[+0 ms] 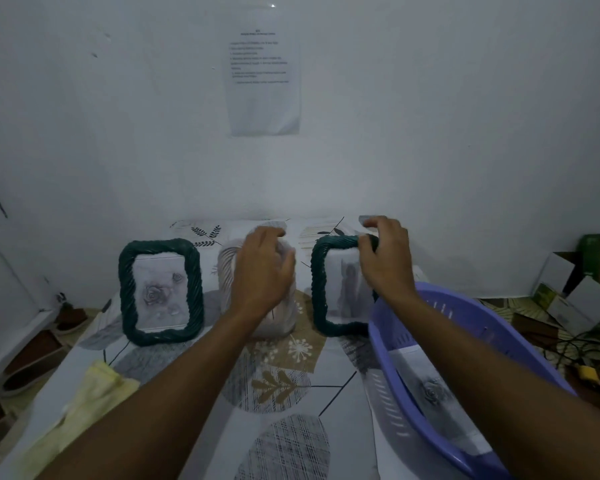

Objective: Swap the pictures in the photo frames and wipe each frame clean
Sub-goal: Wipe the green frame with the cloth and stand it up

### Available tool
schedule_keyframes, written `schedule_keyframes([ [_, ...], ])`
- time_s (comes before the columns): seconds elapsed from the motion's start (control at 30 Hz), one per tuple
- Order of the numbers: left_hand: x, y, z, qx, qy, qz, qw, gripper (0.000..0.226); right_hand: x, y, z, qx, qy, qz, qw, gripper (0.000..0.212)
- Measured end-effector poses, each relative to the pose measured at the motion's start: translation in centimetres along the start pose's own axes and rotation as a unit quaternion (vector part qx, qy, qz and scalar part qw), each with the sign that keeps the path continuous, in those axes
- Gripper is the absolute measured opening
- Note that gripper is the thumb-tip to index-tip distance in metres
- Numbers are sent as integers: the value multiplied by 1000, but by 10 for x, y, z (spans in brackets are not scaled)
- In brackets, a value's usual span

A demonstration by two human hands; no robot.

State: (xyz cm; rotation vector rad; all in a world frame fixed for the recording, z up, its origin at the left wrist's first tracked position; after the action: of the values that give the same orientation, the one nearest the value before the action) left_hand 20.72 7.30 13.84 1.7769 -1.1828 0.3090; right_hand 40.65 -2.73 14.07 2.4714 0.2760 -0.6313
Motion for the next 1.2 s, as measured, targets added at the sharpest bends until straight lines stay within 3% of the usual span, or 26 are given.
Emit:
schedule_keyframes([
  [0.13,-51,28,5,64,59,-31,996,39,-63,-36,26,-28,57,-61,996,19],
  [0.23,-92,32,28,56,175,38,982,51,-72,-83,59,-102,-21,-113,988,31],
  [0.3,-113,24,47,14,230,72,970,58,-72,-106,80,-132,-59,-125,982,39],
  [0.43,-141,-5,62,-105,263,126,951,58,-66,-125,101,-150,-146,-169,963,39],
  [0.57,-146,-8,59,-143,296,209,921,52,-57,-131,106,-137,-199,-179,954,30],
  [0.8,-151,-13,56,-164,276,209,924,53,-52,-133,108,-116,-194,-174,958,37],
  [1.0,-145,-8,66,-170,232,138,948,57,-59,-127,113,-127,-170,-148,966,41],
  [1.1,-132,6,80,-160,155,74,972,55,-73,-116,129,-128,-117,-126,977,41],
  [1.2,-124,12,111,-175,76,-65,979,52,-88,-111,161,-198,-28,-67,977,43],
])
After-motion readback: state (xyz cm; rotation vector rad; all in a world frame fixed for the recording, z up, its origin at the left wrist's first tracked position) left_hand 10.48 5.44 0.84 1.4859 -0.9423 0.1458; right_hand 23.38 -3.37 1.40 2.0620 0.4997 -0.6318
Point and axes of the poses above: each hand's wrist, its own z-axis away from the middle knuckle, its own y-axis out of the back of the hand, x = y × z, the point moved 9 cm from there along -z, towards the middle knuckle, and after that the axes turned 13 degrees about y, right-handed, at the moved point
